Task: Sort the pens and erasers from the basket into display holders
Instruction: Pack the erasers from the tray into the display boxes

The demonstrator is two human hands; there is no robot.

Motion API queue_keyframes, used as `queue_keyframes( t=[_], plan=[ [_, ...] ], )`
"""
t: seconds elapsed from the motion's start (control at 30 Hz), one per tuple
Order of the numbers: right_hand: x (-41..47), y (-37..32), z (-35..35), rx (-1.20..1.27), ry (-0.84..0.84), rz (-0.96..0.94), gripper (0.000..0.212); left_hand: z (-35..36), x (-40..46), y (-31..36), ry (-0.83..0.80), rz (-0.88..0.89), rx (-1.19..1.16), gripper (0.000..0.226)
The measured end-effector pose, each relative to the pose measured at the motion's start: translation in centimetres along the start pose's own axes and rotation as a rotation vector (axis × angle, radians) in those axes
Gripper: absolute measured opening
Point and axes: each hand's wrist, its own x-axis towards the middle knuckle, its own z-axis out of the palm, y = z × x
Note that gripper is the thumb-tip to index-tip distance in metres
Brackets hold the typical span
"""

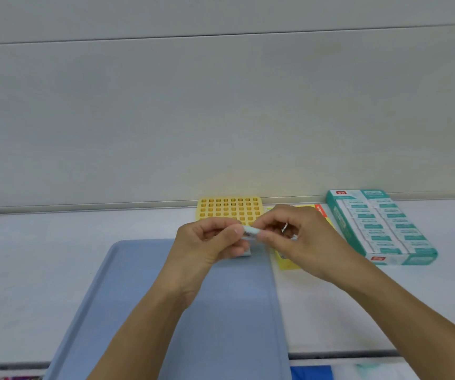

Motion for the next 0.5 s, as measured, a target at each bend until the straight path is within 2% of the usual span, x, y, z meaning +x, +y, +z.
queue_keyframes(
  t=[0.2,0.27,0.4,0.5],
  plan=[
    [-0.6,0.5,-0.2,0.170,0.034,0.090,0.013,0.8,0.0,-0.3,-0.008,-0.022,0.046,0.039],
    [-0.9,0.5,-0.2,0.179,0.051,0.091,0.014,1.0,-0.1,-0.2,-0.026,-0.035,0.038,0.034],
    [-1.5,0.6,-1.0,0.228,0.015,0.102,0.009,1.6,-0.2,-0.2,-0.072,-0.027,0.072,0.004],
    [-1.8,1.0,-2.3,0.316,-0.054,0.190,0.009,2.2,0.0,-0.5,-0.090,0.019,0.142,0.013]
  ],
)
